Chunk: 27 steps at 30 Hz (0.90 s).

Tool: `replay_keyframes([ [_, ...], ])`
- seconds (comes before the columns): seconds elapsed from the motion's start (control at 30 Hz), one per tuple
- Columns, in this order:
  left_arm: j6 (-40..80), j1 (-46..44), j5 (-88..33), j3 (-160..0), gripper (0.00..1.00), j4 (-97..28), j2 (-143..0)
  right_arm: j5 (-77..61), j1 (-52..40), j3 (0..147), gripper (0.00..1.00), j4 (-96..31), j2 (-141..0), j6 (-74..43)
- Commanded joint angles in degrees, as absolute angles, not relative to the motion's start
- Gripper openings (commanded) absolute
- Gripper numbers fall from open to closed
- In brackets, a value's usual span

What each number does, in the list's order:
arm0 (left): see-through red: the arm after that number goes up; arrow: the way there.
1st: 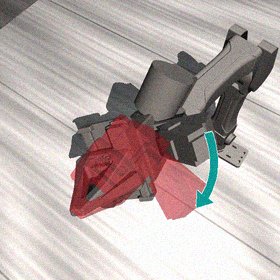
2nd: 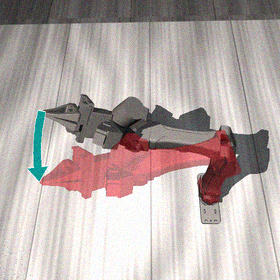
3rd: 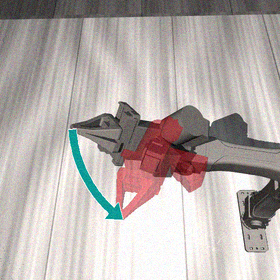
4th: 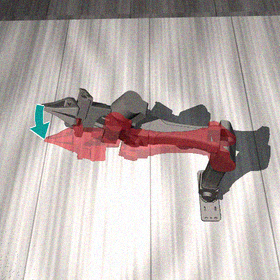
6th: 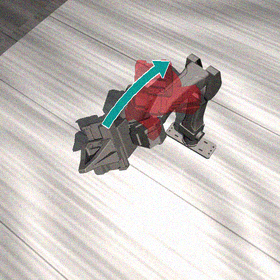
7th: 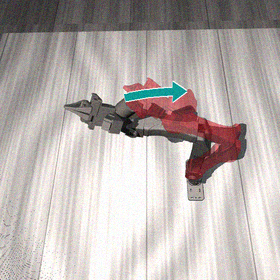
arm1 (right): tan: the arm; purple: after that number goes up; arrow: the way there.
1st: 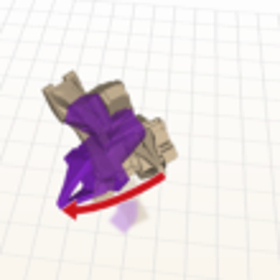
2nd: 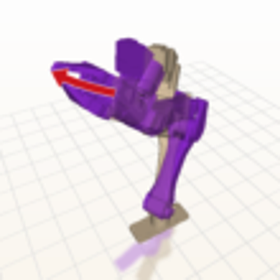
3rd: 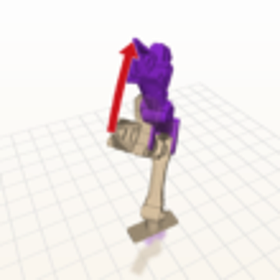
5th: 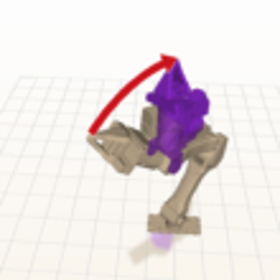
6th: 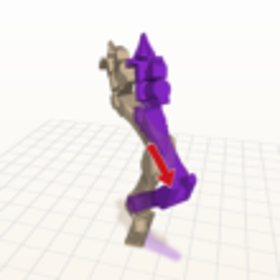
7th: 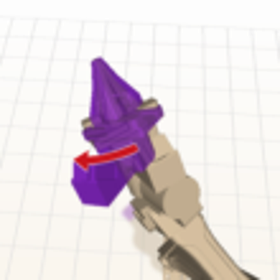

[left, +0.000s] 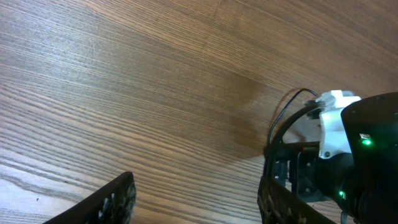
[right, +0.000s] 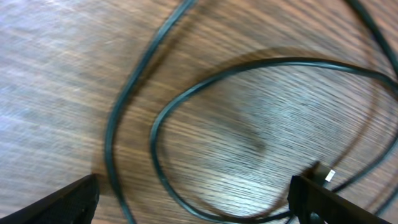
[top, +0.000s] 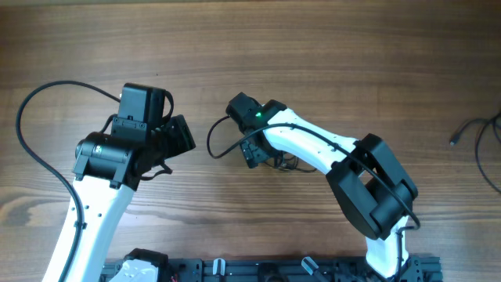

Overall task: Untangle cables
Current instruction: 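Grasp the small black cable loop with the right gripper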

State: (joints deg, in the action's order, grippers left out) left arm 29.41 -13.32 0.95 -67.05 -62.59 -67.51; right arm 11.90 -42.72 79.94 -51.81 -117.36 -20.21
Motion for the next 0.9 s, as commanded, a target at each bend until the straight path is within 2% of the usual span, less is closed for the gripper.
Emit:
replay_keyframes([
  [0.0, 28.7, -13.0, 0.4, -67.5, 0.65, -62.4, -67.7, 15.9, -42.5, 79.1, 1.00, -53.5, -117.2, -24.4],
  [0.27, 28.7, -13.0, 0.4, -67.5, 0.65, -62.4, -67.7, 11.5, -42.5, 73.9, 0.98, -48.5, -117.2, -24.1],
  [0.43, 28.7, -13.0, 0.4, -67.5, 0.65, -62.4, -67.7, 8.0, -42.5, 70.0, 0.86, -43.8, -117.2, -24.0],
  [0.53, 28.7, -13.0, 0.4, -67.5, 0.65, -62.4, -67.7, 6.7, -42.5, 69.9, 0.71, -43.5, -117.2, -24.0],
  [0.63, 28.7, -13.0, 0.4, -67.5, 0.65, -62.4, -67.7, 5.8, -42.5, 69.9, 0.43, -43.4, -117.2, -24.0],
  [0.67, 28.7, -13.0, 0.4, -67.5, 0.65, -62.4, -67.7, 5.4, -42.5, 69.9, 0.31, -43.4, -117.2, -24.0],
  [0.7, 28.7, -13.0, 0.4, -67.5, 0.65, -62.4, -67.7, 4.7, -42.5, 69.9, 0.24, -43.4, -117.2, -24.0],
  [0.73, 28.7, -13.0, 0.4, -67.5, 0.65, -62.4, -67.7, 3.7, -42.5, 69.9, 0.08, -43.3, -117.2, -24.1],
  [0.77, 28.7, -13.0, 0.4, -67.5, 0.65, -62.4, -67.7, 2.6, -42.5, 70.1, 0.04, -43.3, -117.2, -24.3],
  [0.87, 28.7, -13.0, 0.4, -67.5, 0.65, -62.4, -67.7, -2.0, -42.3, 71.4, 0.04, -43.3, -116.6, -24.6],
])
